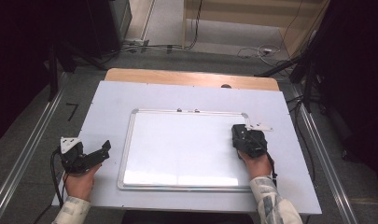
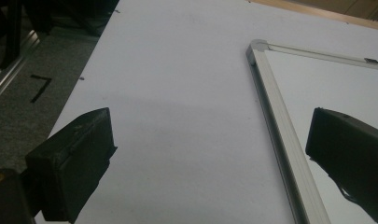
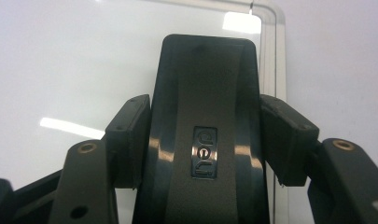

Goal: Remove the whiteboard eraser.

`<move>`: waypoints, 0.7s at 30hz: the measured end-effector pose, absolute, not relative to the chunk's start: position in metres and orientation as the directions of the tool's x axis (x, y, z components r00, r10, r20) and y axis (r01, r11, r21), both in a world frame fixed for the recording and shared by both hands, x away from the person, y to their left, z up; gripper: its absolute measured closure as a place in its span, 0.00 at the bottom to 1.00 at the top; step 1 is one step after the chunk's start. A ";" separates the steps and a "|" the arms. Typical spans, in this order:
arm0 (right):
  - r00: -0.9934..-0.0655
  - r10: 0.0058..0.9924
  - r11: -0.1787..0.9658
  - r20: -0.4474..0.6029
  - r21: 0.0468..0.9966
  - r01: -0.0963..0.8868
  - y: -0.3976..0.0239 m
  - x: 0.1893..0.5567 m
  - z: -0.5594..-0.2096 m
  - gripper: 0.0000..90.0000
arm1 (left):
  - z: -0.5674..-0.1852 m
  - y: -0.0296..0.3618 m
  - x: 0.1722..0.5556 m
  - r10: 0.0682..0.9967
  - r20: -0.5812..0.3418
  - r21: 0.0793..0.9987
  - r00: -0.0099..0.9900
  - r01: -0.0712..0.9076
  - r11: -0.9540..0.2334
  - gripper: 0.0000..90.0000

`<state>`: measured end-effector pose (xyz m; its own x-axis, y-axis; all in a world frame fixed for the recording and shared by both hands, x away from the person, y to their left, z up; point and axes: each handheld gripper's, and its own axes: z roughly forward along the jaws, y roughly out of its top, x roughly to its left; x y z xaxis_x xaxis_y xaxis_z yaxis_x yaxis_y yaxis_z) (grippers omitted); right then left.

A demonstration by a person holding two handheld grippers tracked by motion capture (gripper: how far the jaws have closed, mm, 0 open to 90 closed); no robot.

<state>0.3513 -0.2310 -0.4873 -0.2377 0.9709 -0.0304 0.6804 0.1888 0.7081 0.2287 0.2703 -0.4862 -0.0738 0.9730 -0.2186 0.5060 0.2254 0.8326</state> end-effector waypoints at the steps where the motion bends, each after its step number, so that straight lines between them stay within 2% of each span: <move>1: -0.238 0.971 0.189 -0.030 0.708 0.680 -0.231 0.351 -0.487 0.42 | -0.486 0.270 0.229 0.973 -0.219 0.832 -0.074 0.507 0.225 0.02; 5: -0.212 0.977 0.173 -0.033 0.707 0.686 -0.226 0.371 -0.486 0.42 | -0.486 0.270 0.229 0.973 -0.220 0.832 -0.072 0.506 0.225 0.02; 10: -0.212 0.976 0.179 -0.041 0.706 0.686 -0.220 0.378 -0.486 0.42 | -0.486 0.271 0.230 0.973 -0.220 0.832 -0.072 0.507 0.225 0.02; 21: -0.259 0.965 0.206 -0.035 0.710 0.673 -0.206 0.362 -0.487 0.42 | -0.486 0.271 0.230 0.973 -0.220 0.833 -0.072 0.506 0.226 0.02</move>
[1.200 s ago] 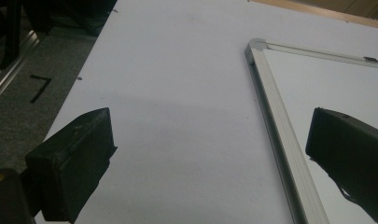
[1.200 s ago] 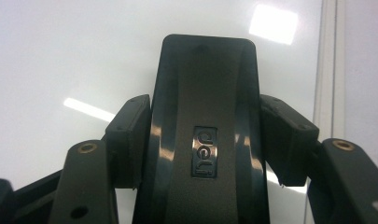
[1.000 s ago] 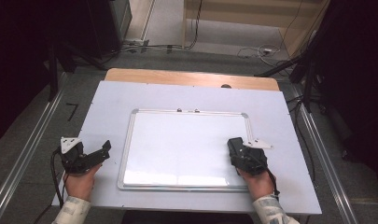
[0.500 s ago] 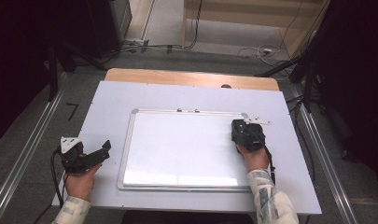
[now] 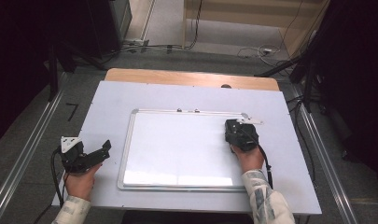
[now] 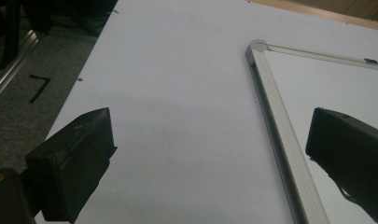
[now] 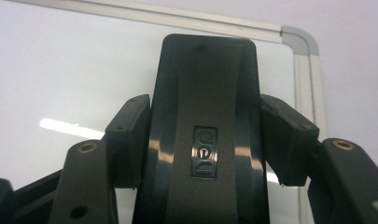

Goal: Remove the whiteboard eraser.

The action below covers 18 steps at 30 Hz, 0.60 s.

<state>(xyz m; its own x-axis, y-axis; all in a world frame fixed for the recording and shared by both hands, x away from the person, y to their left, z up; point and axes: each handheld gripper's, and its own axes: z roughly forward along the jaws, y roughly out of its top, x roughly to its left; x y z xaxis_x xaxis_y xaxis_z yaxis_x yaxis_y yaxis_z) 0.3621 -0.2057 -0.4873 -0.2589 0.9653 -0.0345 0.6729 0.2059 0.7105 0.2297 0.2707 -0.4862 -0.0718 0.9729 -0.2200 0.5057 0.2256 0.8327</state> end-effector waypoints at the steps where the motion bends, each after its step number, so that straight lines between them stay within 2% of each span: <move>1: -0.266 0.963 0.211 -0.034 0.710 0.671 -0.204 0.360 -0.487 0.41 | -0.486 0.271 0.230 0.973 -0.220 0.833 -0.072 0.505 0.226 0.02; 12: -0.345 0.938 0.272 -0.044 0.711 0.648 -0.188 0.329 -0.489 0.42 | -0.486 0.270 0.230 0.974 -0.216 0.832 -0.073 0.508 0.222 0.02; 18: -0.343 0.938 0.269 -0.041 0.709 0.652 -0.192 0.332 -0.489 0.41 | -0.486 0.271 0.228 0.972 -0.221 0.832 -0.073 0.505 0.228 0.02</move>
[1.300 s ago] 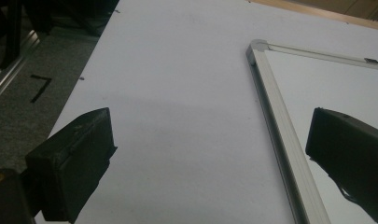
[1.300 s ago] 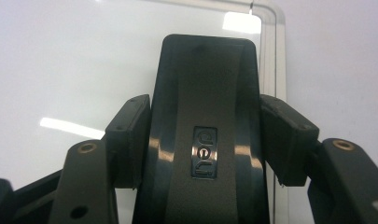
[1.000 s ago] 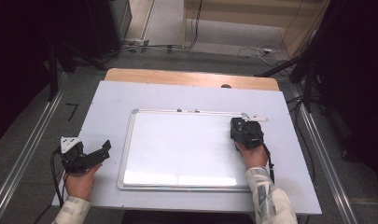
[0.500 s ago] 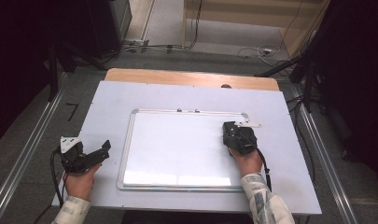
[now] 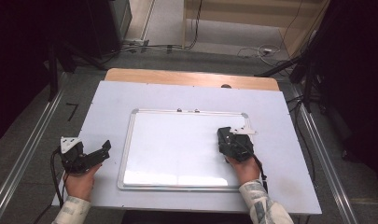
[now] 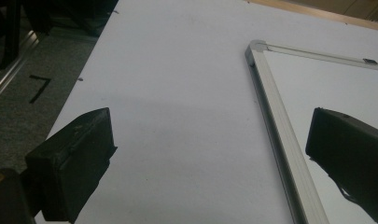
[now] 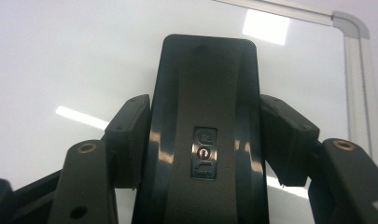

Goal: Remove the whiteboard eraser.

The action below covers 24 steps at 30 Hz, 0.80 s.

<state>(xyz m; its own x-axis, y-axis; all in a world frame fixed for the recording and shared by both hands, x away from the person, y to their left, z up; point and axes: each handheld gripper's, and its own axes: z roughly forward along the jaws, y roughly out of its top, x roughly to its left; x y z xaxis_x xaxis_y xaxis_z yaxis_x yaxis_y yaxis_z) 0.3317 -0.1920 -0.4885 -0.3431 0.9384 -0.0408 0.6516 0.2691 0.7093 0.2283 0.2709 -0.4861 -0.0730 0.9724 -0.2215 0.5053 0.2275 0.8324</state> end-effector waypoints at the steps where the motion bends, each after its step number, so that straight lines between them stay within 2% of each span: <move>1: -0.322 0.946 0.253 -0.039 0.709 0.658 -0.198 0.336 -0.488 0.41 | -0.486 0.271 0.228 0.972 -0.222 0.833 -0.075 0.504 0.228 0.02; 13: -0.182 0.983 0.152 -0.032 0.705 0.693 -0.228 0.375 -0.486 0.41 | -0.486 0.273 0.227 0.972 -0.221 0.832 -0.080 0.505 0.231 0.02; 24: -0.147 0.988 0.139 -0.049 0.702 0.699 -0.220 0.399 -0.485 0.41 | -0.487 0.272 0.229 0.972 -0.223 0.832 -0.076 0.506 0.230 0.02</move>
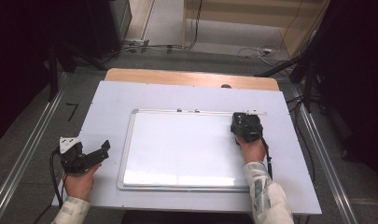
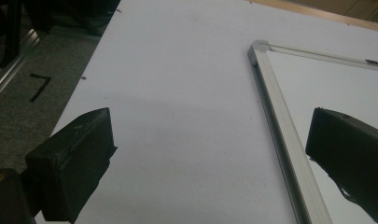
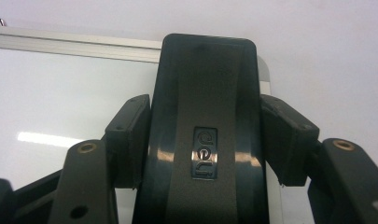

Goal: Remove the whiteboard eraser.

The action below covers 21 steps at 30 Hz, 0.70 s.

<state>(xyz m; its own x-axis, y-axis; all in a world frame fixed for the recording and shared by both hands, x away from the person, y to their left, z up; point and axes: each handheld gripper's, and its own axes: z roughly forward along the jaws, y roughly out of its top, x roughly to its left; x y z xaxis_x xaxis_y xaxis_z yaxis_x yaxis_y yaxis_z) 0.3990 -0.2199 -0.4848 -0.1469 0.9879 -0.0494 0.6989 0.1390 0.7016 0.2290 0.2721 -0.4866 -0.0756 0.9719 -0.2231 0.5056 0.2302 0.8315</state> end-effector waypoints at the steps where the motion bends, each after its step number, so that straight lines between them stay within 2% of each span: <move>1: -0.147 0.988 0.139 -0.050 0.703 0.698 -0.219 0.399 -0.485 0.41 | -0.487 0.272 0.229 0.972 -0.222 0.831 -0.076 0.506 0.230 0.02; 21: -0.233 0.972 0.194 -0.042 0.707 0.680 -0.193 0.364 -0.487 0.41 | -0.486 0.272 0.228 0.972 -0.222 0.832 -0.074 0.505 0.228 0.02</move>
<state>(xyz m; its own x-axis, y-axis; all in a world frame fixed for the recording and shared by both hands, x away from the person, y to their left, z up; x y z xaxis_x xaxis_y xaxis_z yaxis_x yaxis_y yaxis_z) 0.3642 -0.1934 -0.4870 -0.2332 0.9715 -0.0416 0.6800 0.1935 0.7072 0.2284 0.2721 -0.4861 -0.0744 0.9723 -0.2215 0.5051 0.2283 0.8323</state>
